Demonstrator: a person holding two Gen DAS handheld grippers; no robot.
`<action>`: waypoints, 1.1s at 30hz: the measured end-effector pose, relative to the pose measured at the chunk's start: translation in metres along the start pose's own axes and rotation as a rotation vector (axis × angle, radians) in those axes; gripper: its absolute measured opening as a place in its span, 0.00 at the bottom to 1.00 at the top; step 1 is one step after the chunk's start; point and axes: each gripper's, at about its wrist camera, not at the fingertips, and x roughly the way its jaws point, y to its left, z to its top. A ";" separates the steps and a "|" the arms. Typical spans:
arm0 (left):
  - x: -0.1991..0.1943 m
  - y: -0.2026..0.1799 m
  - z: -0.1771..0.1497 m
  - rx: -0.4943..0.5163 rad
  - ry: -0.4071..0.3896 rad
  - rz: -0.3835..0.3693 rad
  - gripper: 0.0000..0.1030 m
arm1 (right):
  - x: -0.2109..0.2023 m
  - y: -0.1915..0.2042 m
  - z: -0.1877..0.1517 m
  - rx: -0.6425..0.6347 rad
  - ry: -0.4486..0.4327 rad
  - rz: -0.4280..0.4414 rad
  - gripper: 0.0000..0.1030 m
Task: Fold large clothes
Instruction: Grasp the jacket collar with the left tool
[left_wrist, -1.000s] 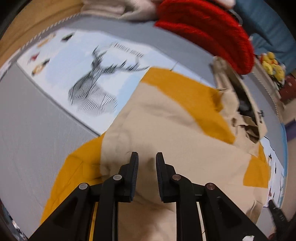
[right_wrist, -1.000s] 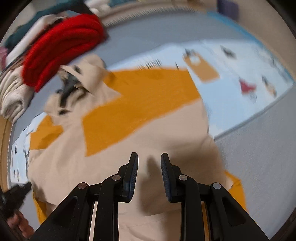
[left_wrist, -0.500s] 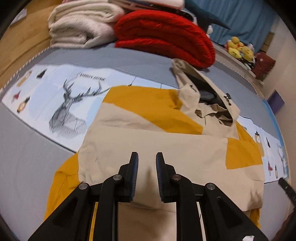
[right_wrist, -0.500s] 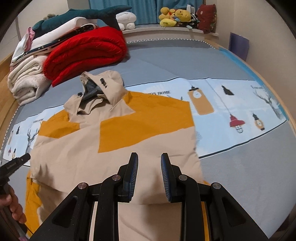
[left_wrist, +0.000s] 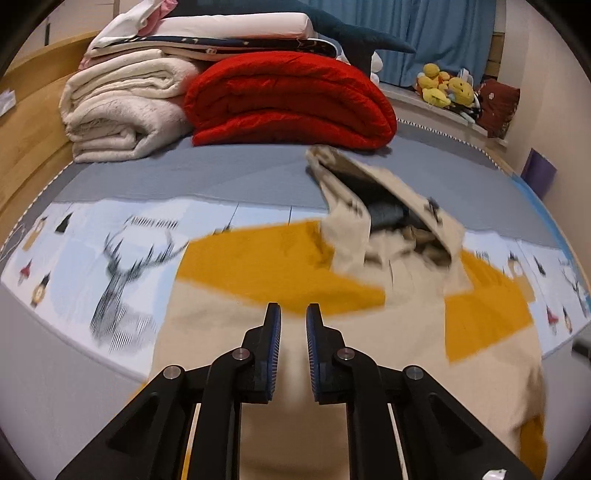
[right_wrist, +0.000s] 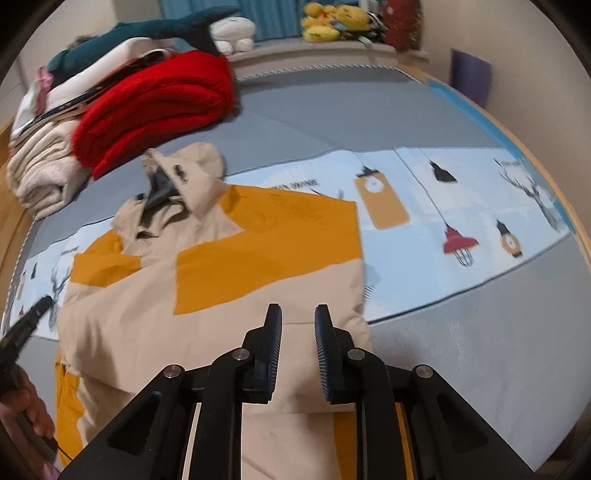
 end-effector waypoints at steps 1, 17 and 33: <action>0.006 -0.002 0.010 0.004 -0.007 0.003 0.12 | 0.003 -0.002 0.000 0.007 0.009 0.000 0.19; 0.194 -0.018 0.167 -0.151 0.095 -0.095 0.12 | 0.029 -0.003 0.000 0.039 0.049 -0.025 0.19; 0.288 -0.031 0.188 -0.158 0.258 -0.061 0.06 | 0.046 -0.010 -0.001 0.033 0.083 -0.059 0.19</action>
